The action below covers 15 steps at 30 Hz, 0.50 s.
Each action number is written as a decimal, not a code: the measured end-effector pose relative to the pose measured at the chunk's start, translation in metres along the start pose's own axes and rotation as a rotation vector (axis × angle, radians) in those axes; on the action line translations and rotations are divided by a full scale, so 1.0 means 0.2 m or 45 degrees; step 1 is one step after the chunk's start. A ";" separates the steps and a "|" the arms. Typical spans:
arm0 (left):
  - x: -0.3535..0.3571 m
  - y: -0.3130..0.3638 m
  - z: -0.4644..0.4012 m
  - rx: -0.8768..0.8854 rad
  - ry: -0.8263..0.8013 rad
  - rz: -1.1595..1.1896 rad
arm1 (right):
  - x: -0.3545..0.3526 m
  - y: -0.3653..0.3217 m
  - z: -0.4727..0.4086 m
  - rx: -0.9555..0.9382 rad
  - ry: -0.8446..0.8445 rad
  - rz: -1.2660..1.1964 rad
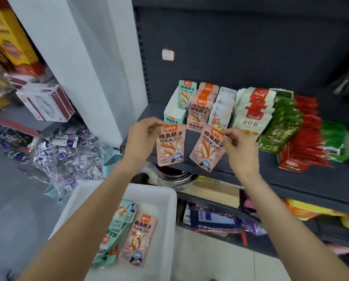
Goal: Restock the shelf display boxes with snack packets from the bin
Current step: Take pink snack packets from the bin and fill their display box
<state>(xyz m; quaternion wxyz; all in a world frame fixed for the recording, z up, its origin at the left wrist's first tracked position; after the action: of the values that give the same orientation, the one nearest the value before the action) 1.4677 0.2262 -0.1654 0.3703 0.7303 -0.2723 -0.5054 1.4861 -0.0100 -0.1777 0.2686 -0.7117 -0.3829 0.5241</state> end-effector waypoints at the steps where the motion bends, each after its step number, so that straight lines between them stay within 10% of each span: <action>1: 0.04 0.05 -0.04 0.014 0.013 -0.017 | -0.05 0.02 -0.05 -0.002 0.000 -0.039; 15: 0.27 0.43 -0.59 0.084 0.250 0.080 | -0.40 0.09 -0.62 -0.059 0.209 -0.122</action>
<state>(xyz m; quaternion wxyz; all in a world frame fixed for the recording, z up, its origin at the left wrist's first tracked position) 1.5953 0.1669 -0.0985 0.3866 0.7792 -0.2739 -0.4104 1.5959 -0.0834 -0.1101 0.3072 -0.7392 -0.4054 0.4414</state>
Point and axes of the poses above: each hand's wrist, its own z-axis away from the middle knuckle, its own x-axis out of the palm, y = z × x, the point moved 2 cm from there along -z, towards the middle knuckle, and after that the axes turned 4 degrees about -x, right-handed, at the moved point
